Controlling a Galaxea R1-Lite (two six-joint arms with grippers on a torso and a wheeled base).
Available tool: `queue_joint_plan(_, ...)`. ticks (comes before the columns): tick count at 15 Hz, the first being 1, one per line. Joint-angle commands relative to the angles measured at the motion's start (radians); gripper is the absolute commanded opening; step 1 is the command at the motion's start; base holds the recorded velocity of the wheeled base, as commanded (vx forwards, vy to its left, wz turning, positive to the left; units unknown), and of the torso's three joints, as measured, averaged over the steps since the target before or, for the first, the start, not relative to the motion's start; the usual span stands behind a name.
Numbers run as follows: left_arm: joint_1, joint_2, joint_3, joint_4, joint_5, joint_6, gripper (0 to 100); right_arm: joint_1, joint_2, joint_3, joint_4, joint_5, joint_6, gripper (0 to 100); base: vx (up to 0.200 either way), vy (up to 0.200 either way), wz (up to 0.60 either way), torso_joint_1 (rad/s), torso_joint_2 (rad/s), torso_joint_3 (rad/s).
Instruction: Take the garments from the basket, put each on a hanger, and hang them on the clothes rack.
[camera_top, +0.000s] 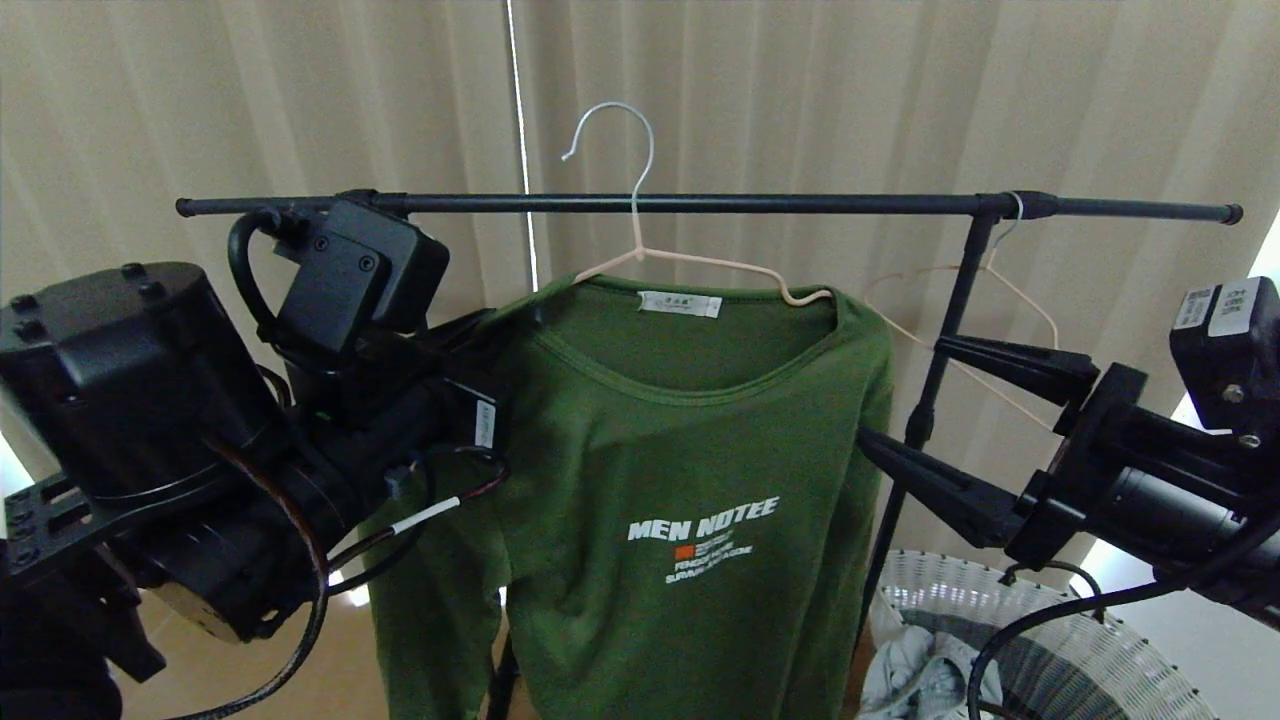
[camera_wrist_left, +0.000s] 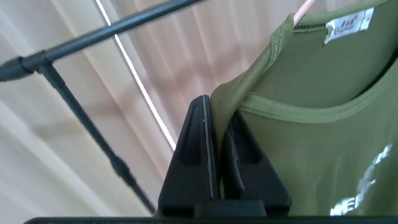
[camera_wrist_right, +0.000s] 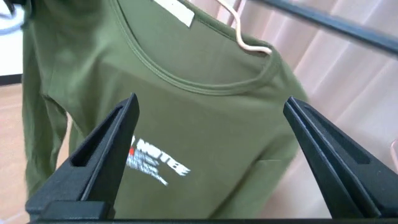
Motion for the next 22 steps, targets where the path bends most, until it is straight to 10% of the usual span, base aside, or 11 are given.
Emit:
queue_joint_plan(1,-0.009,0.045,0.035,-0.046,-0.001,0.003,0,0.0,0.026,-0.034,0.0,-0.002,0.0,100,0.0,0.0,0.0,0.0,0.0,0.0)
queue_joint_plan(9,-0.088,0.034,0.101,-0.101,-0.003,0.032,0,0.0,0.205,-0.201,0.01,-0.029,-0.059,100,0.0,0.0,0.0,0.0,0.0,0.0)
queue_joint_plan(22,-0.173,0.028,0.174,-0.187,-0.009,0.035,0,-0.043,0.219,-0.195,0.013,-0.071,-0.077,100,0.0,0.0,0.0,0.0,0.0,0.0)
